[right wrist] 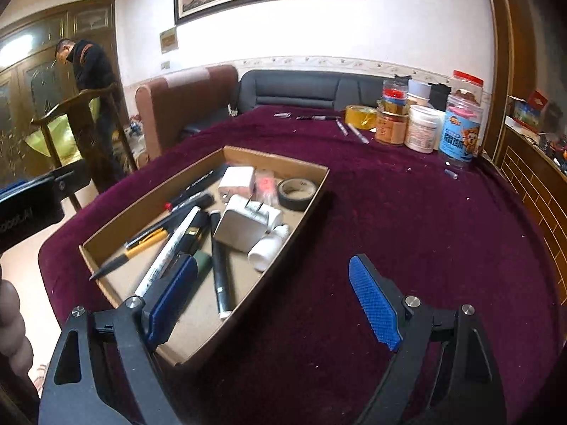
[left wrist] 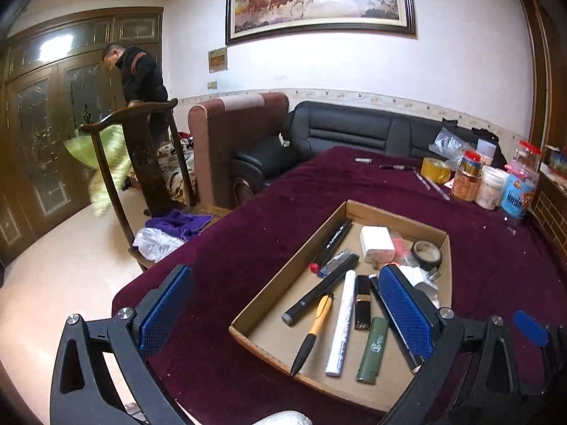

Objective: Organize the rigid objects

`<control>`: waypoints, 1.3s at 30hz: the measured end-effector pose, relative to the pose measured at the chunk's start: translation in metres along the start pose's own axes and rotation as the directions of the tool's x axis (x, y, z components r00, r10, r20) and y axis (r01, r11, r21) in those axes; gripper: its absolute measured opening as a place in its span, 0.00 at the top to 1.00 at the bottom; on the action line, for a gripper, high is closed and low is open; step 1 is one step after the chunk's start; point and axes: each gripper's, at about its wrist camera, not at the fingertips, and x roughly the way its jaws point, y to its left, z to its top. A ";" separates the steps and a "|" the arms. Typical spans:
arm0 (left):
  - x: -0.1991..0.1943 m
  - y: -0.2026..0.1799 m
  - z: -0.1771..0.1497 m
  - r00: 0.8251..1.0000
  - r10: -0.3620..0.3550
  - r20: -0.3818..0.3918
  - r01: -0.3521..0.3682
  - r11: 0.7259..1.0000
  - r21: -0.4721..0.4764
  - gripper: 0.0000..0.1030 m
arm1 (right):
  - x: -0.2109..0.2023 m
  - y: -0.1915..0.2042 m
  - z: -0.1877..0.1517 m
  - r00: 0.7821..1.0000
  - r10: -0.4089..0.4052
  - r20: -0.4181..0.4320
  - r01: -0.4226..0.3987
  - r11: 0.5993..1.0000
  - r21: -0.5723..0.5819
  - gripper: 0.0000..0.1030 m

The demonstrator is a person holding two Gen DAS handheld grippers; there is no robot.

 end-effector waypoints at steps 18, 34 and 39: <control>0.023 0.020 -0.012 0.995 0.002 -0.099 -0.004 1.000 -0.026 0.01 | 0.009 0.017 -0.003 0.999 0.008 -0.042 -0.009 1.000 -0.025 0.14; 0.030 0.014 -0.016 0.989 -0.011 -0.148 0.010 1.000 -0.010 0.01 | 0.011 0.015 -0.006 0.998 0.007 -0.057 -0.008 1.000 -0.025 0.14; 0.031 0.013 -0.017 0.986 -0.022 -0.164 0.021 1.000 -0.010 0.01 | 0.012 0.013 -0.007 0.998 0.007 -0.063 -0.008 1.000 -0.017 0.14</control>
